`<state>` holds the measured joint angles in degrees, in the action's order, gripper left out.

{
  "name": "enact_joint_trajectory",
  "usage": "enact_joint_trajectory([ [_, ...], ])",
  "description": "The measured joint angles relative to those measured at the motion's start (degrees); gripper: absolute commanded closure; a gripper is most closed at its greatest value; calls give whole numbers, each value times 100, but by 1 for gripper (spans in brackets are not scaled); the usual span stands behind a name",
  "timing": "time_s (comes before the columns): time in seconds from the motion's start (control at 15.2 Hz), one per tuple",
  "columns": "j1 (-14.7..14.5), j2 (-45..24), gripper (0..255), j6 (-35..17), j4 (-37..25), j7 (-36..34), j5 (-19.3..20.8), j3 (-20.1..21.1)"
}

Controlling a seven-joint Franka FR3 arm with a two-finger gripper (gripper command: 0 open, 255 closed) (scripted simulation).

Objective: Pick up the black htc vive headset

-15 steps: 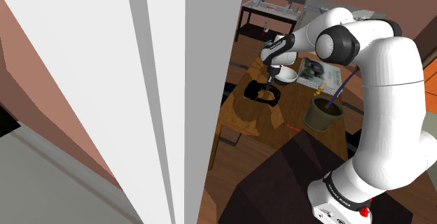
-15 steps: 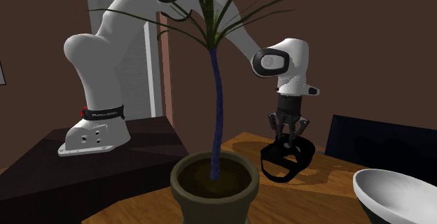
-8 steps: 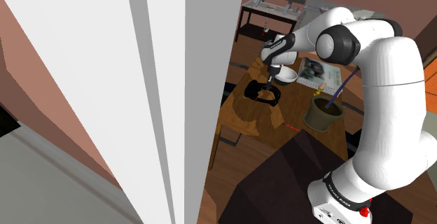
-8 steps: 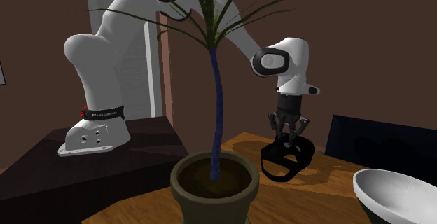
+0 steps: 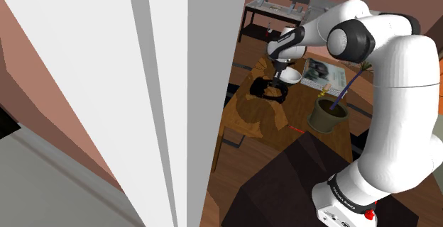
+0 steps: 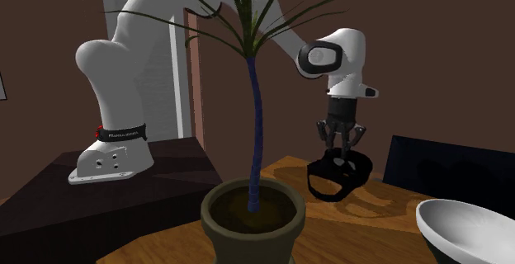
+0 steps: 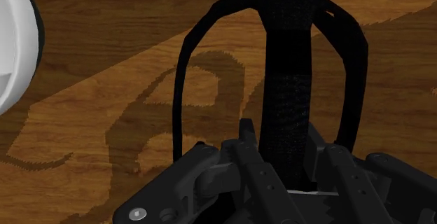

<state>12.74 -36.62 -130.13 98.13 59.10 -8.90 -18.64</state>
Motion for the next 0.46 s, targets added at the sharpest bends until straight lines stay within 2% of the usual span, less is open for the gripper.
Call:
enact_joint_trajectory([
  [0.46,-60,298,255,351,-62,-49,97,-71],
])
